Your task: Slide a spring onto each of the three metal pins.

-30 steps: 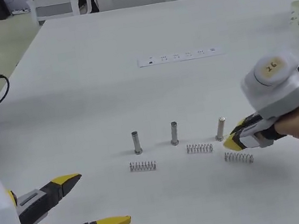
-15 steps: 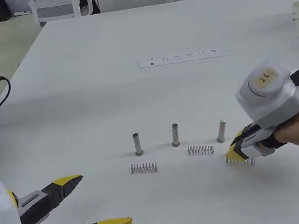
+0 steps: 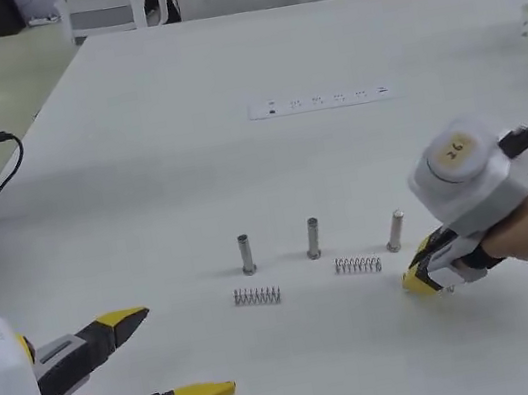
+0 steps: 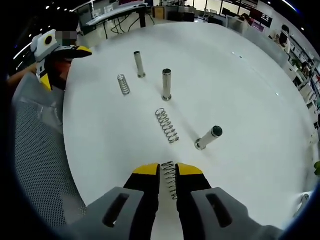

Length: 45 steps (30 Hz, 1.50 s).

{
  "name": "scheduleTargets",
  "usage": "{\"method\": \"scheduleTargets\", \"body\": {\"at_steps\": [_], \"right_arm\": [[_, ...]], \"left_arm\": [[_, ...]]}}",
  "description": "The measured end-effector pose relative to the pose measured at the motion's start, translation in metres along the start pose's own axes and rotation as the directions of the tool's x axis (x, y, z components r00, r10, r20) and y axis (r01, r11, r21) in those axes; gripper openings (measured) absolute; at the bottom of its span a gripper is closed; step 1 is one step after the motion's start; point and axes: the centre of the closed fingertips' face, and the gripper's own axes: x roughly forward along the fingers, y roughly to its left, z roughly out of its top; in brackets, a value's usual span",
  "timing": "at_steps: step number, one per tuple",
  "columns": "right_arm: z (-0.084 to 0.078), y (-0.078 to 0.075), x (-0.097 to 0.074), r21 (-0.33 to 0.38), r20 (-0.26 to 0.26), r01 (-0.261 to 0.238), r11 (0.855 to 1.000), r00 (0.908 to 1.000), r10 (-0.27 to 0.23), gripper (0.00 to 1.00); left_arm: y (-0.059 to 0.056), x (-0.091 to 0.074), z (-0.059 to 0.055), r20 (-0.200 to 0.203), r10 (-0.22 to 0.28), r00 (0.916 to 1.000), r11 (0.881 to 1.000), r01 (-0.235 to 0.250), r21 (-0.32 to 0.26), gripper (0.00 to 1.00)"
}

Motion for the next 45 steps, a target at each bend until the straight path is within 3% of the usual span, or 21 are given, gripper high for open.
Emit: {"method": "scheduleTargets", "body": {"at_steps": [14,23,37,45], "right_arm": [[-0.005,0.001,0.007,-0.089,-0.075,-0.009,0.996,0.9972,0.003,0.09],[-0.005,0.002,0.007,-0.091,-0.074,-0.006,0.996,0.9973,-0.001,0.08],[0.017,0.01,-0.01,-0.036,0.036,-0.001,0.999,0.9993,0.002,0.08],[0.041,0.018,-0.029,0.013,0.148,-0.01,1.0,0.9889,0.008,0.08]], "left_arm": [[0.002,-0.003,-0.001,0.006,0.01,0.9999,1.0,-0.01,-0.006,0.74],[0.003,-0.003,0.001,0.012,0.011,0.9999,1.0,-0.011,-0.004,0.74],[0.001,-0.002,0.009,0.028,0.0,0.9996,1.0,0.0,0.001,0.73],[-0.004,0.0,0.016,0.036,-0.018,0.9992,1.0,0.017,0.016,0.72]]}}
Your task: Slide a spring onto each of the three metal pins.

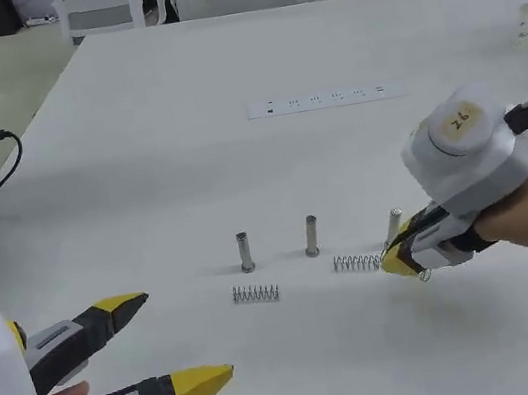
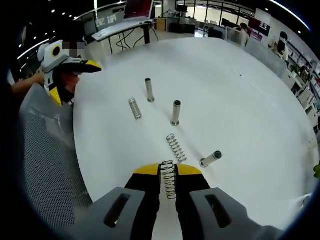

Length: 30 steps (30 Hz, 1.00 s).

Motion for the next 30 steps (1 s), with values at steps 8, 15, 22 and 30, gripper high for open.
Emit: {"method": "scheduleTargets", "body": {"at_steps": [8,15,22,30], "right_arm": [[0.023,0.011,-0.012,0.034,0.098,-0.005,0.999,0.9952,0.001,0.08],[0.042,0.02,-0.019,0.028,0.163,-0.005,1.0,0.9867,0.001,0.08],[0.056,0.028,-0.017,0.038,0.213,-0.024,0.999,0.9769,0.015,0.08],[0.069,0.036,-0.015,0.052,0.26,-0.054,0.997,0.9648,0.038,0.08]], "left_arm": [[-0.004,0.006,0.011,0.001,-0.028,0.9996,0.999,0.028,0.028,0.71],[-0.009,0.015,0.023,0.01,-0.061,0.9981,0.997,0.06,0.051,0.7],[-0.012,0.027,0.024,-0.007,-0.095,0.9954,0.993,0.095,0.069,0.68],[-0.016,0.041,0.019,-0.04,-0.143,0.9889,0.986,0.146,0.077,0.65]]}}
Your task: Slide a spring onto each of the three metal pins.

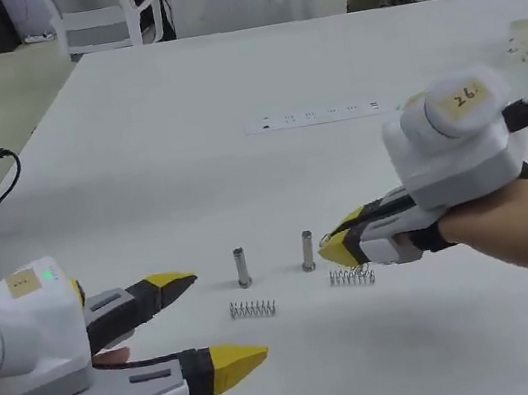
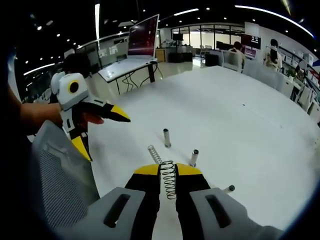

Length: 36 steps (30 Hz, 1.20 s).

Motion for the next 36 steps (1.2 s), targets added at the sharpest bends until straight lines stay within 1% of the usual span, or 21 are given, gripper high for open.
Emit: {"method": "scheduleTargets", "body": {"at_steps": [3,7,10,14,16,19,22,24,29,33,36], "right_arm": [[0.003,0.003,0.002,0.006,0.011,-0.01,1.0,0.9999,0.01,0.08],[0.006,0.008,0.006,0.022,0.029,-0.027,0.999,0.9992,0.027,0.08],[0.007,0.011,0.01,0.046,0.044,-0.045,0.998,0.9981,0.043,0.08],[0.012,0.018,0.012,0.094,0.082,-0.078,0.992,0.9941,0.071,0.08],[0.012,0.019,0.013,0.104,0.09,-0.09,0.99,0.9927,0.08,0.08],[0.013,0.021,0.014,0.103,0.091,-0.09,0.991,0.9926,0.08,0.08],[0.016,0.022,0.013,0.112,0.098,-0.092,0.989,0.9918,0.082,0.08],[0.016,0.022,0.013,0.115,0.102,-0.09,0.989,0.9917,0.078,0.08],[0.017,0.022,0.012,0.127,0.106,-0.073,0.989,0.9926,0.059,0.08],[0.019,0.025,0.011,0.143,0.116,-0.06,0.988,0.9922,0.044,0.08],[0.021,0.029,0.01,0.153,0.127,-0.054,0.987,0.9913,0.035,0.08]], "left_arm": [[-0.001,0.004,-0.003,-0.017,-0.021,0.9996,1.0,0.021,0.003,0.63],[-0.001,0.008,-0.008,-0.029,-0.05,0.9983,0.999,0.05,-0.006,0.62],[-0.002,0.011,-0.011,-0.04,-0.067,0.997,0.998,0.066,-0.011,0.61],[-0.006,0.015,-0.012,-0.042,-0.097,0.9944,0.995,0.096,-0.021,0.59],[-0.008,0.017,-0.012,-0.04,-0.109,0.9932,0.994,0.108,-0.026,0.58],[-0.011,0.019,-0.011,-0.041,-0.126,0.9912,0.992,0.125,-0.025,0.57],[-0.012,0.021,-0.01,-0.025,-0.143,0.9894,0.989,0.142,-0.04,0.55],[-0.012,0.022,-0.009,-0.022,-0.147,0.9888,0.988,0.147,-0.039,0.55],[-0.016,0.025,-0.008,-0.017,-0.174,0.9847,0.984,0.173,-0.039,0.55],[-0.019,0.027,-0.003,0.002,-0.197,0.9805,0.979,0.197,-0.046,0.54],[-0.02,0.028,0.0,0.009,-0.213,0.9771,0.976,0.213,-0.045,0.53]]}}
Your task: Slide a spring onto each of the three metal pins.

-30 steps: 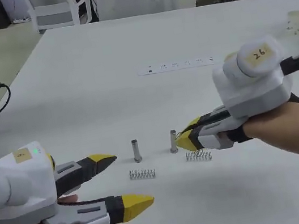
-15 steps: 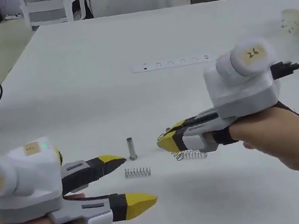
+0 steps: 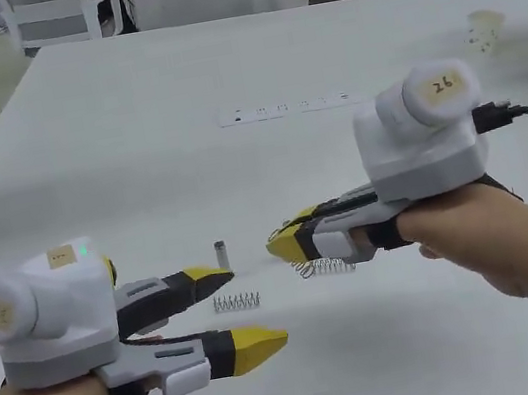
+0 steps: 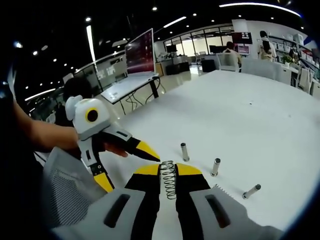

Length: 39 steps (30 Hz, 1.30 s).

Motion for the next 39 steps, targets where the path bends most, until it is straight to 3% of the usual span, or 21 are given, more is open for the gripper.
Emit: {"method": "scheduleTargets", "body": {"at_steps": [8,19,26,39], "right_arm": [[0.005,0.008,0.003,0.028,0.034,0.016,0.999,0.9993,-0.017,0.08],[0.01,0.017,0.009,0.029,0.04,0.007,1.0,0.9992,-0.008,0.08],[0.01,0.019,0.006,0.037,0.039,-0.008,0.999,0.9992,0.007,0.08],[0.013,0.028,0.012,0.043,0.052,-0.038,0.998,0.998,0.035,0.08]], "left_arm": [[0.0,0.001,0.007,0.017,-0.035,0.9992,0.999,0.035,0.006,0.51],[0.001,0.011,0.014,0.046,-0.063,0.9969,0.998,0.064,-0.016,0.4],[0.002,0.018,0.018,0.074,-0.06,0.9955,0.995,0.065,-0.075,0.28],[0.01,0.014,0.021,0.101,-0.019,0.9947,0.993,0.031,-0.115,0.19]]}}
